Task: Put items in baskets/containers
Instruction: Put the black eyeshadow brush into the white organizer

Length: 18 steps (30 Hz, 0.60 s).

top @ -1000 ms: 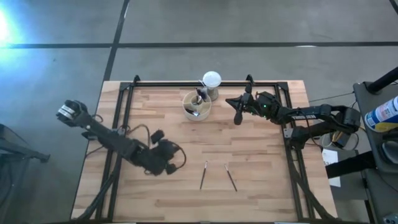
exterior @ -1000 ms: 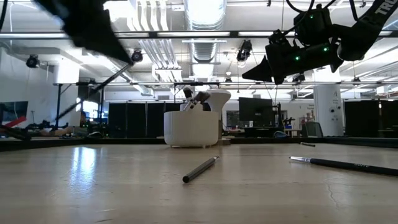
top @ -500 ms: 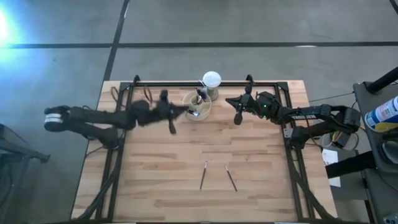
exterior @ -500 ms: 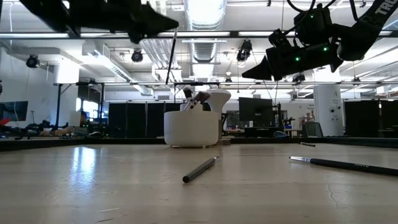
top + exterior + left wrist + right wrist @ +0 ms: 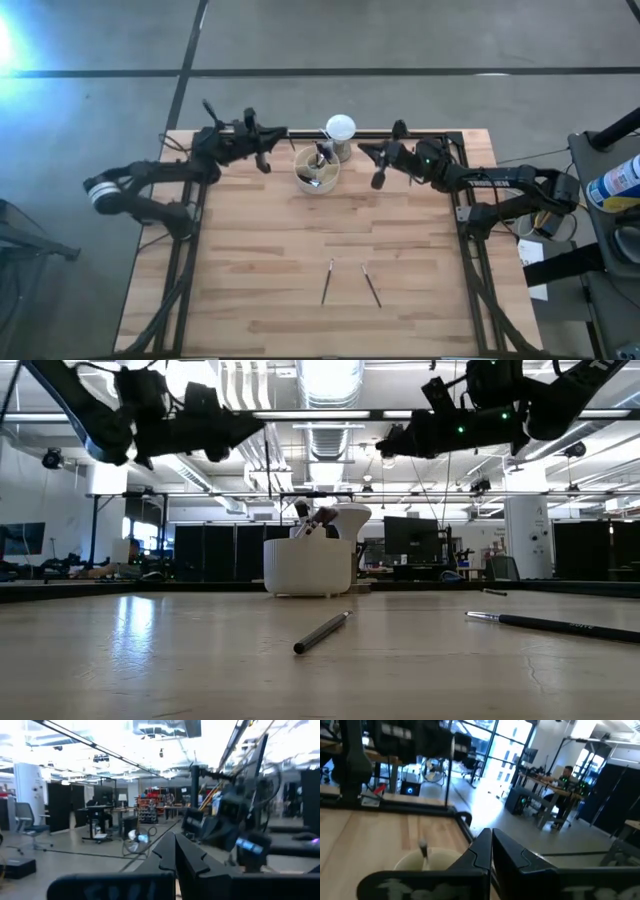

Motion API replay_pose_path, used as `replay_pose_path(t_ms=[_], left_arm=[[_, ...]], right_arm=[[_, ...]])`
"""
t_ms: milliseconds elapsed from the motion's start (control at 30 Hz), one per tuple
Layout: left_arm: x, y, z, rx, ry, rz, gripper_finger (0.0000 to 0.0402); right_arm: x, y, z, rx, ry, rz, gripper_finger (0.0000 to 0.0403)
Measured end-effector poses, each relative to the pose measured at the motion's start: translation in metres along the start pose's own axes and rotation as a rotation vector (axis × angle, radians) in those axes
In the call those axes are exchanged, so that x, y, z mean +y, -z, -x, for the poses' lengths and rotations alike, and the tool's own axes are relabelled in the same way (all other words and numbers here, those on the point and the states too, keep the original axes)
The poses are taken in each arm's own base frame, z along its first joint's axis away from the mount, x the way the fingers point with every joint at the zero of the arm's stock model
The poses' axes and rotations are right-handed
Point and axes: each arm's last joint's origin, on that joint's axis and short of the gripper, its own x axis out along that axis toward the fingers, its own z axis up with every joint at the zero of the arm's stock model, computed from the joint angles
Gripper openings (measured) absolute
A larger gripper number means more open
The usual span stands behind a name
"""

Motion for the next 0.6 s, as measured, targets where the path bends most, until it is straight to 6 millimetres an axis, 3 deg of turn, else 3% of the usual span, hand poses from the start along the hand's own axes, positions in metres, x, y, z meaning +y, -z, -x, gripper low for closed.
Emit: replay_pose_path(t_ms=[267, 600], left_arm=[[0.016, 0.020, -0.016, -0.126, -0.011, -0.047, 0.0000], [0.034, 0.036, -0.044, -0.132, 0.073, 0.068, 0.0000]], right_arm=[[-0.003, -0.008, -0.001, -0.026, 0.009, 0.039, 0.0008], [-0.021, -0.040, 0.003, -0.135, 0.078, 0.056, 0.0008]])
